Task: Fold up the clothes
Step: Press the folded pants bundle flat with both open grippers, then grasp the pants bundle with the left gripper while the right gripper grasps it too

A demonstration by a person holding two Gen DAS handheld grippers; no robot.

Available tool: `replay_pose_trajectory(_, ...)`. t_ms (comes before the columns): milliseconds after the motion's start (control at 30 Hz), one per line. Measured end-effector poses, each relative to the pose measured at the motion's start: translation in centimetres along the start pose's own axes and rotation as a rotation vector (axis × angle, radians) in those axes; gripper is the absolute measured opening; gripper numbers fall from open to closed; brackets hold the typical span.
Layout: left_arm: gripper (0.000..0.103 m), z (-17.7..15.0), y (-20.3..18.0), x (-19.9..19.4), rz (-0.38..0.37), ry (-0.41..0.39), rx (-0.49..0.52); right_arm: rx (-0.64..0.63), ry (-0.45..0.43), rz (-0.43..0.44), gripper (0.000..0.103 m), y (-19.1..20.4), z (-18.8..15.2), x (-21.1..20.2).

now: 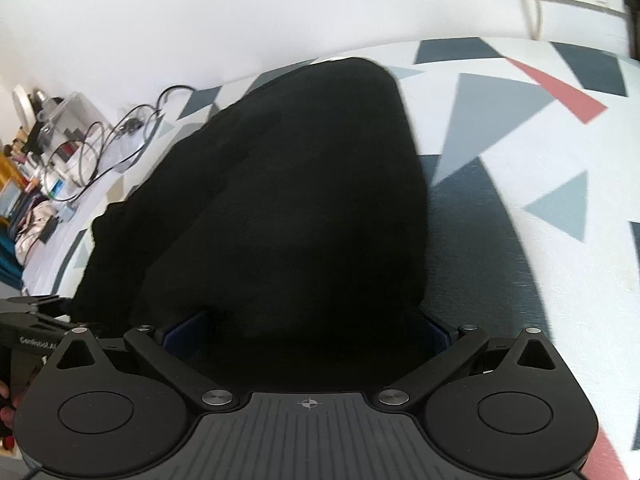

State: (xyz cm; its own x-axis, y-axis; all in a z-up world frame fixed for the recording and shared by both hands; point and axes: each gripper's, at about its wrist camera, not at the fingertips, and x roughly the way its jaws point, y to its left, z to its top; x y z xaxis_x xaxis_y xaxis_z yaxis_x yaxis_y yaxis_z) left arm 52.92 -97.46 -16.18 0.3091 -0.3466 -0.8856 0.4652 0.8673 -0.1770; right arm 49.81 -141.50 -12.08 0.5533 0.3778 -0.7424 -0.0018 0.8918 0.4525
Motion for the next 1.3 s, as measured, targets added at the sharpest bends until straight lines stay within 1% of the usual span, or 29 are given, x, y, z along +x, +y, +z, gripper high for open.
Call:
replay_pose_trajectory(33,0.102,0.0,0.1,-0.1,-0.019,0.001,-0.005,-0.003,0.003,0.012,0.100,0.2,0.0,0.1)
replay_pose_trajectory(100,0.097,0.0,0.4,-0.4,-0.049,0.002,-0.021,-0.005,0.004,0.027,0.095,0.7,-0.1,0.4)
replay_pose_trajectory(133,0.093,0.0,0.5,-0.5,-0.064,0.003,-0.031,0.000,0.003,0.032,0.094,0.8,-0.1,0.4)
replay_pose_trajectory(267,0.093,-0.1,1.1,-0.7,-0.092,-0.004,-0.064,0.017,0.005,0.041,0.094,1.1,0.2,0.8)
replay_pose_trajectory(333,0.094,-0.1,1.0,-0.6,-0.088,-0.004,-0.054,0.019,0.009,0.036,0.102,0.9,0.4,0.8)
replay_pose_trajectory(367,0.096,-0.1,0.9,-0.6,-0.085,-0.003,-0.047,0.017,0.011,0.030,0.102,0.8,0.5,0.9)
replay_pose_trajectory(500,0.097,0.0,0.1,-0.4,-0.044,-0.001,-0.038,-0.019,0.032,-0.024,0.102,1.6,0.9,1.6)
replay_pose_trajectory(567,0.091,-0.1,-0.3,-0.7,-0.023,0.000,-0.042,-0.036,0.037,-0.056,0.102,2.4,0.8,2.0)
replay_pose_trajectory(600,0.089,-0.2,-0.6,-0.9,-0.013,0.001,-0.045,-0.047,0.036,-0.069,0.096,2.8,0.7,2.1)
replay_pose_trajectory(633,0.080,-0.3,-0.7,-1.1,-0.006,-0.002,-0.046,-0.056,0.033,-0.084,0.090,3.2,0.6,2.1)
replay_pose_trajectory(667,0.073,-0.3,-0.7,-1.4,-0.001,-0.006,-0.045,-0.057,0.029,-0.097,0.078,3.5,0.6,2.1)
replay_pose_trajectory(700,0.070,-0.4,-0.7,-1.8,0.005,-0.010,-0.044,-0.053,0.025,-0.104,0.069,3.6,0.6,2.0)
replay_pose_trajectory(733,0.062,-0.5,-0.7,-2.1,0.010,-0.014,-0.043,-0.048,0.017,-0.107,0.060,3.8,0.6,1.8)
replay_pose_trajectory(767,0.054,-0.6,-0.8,-2.6,0.007,-0.028,-0.038,-0.040,0.004,-0.105,0.054,4.0,0.6,1.5)
replay_pose_trajectory(800,0.050,-0.7,-0.9,-3.3,-0.003,-0.049,-0.031,-0.032,-0.009,-0.104,0.044,4.2,0.5,1.2)
replay_pose_trajectory(833,0.043,-0.8,-1.0,-4.0,-0.012,-0.069,-0.024,-0.024,-0.022,-0.102,0.038,4.3,0.4,0.9)
replay_pose_trajectory(867,0.037,-1.0,-1.0,-4.7,-0.021,-0.090,-0.017,-0.022,-0.041,-0.101,0.036,4.7,0.3,0.5)
replay_pose_trajectory(967,0.031,-1.4,-1.3,-6.7,-0.048,-0.152,0.004,-0.033,-0.110,-0.100,0.031,6.5,0.0,-1.2)
replay_pose_trajectory(1100,0.031,-2.0,0.1,-9.0,-0.078,-0.210,-0.023,-0.081,-0.206,-0.107,0.030,9.6,-0.3,-3.6)
replay_pose_trajectory(1233,0.031,-2.9,0.4,-11.9,-0.047,-0.288,0.038,-0.126,-0.278,-0.111,0.030,12.6,-0.8,-5.5)
replay_pose_trajectory(1300,0.031,-3.4,0.8,-13.4,-0.030,-0.319,0.049,-0.146,-0.301,-0.105,0.030,14.0,-0.8,-6.1)
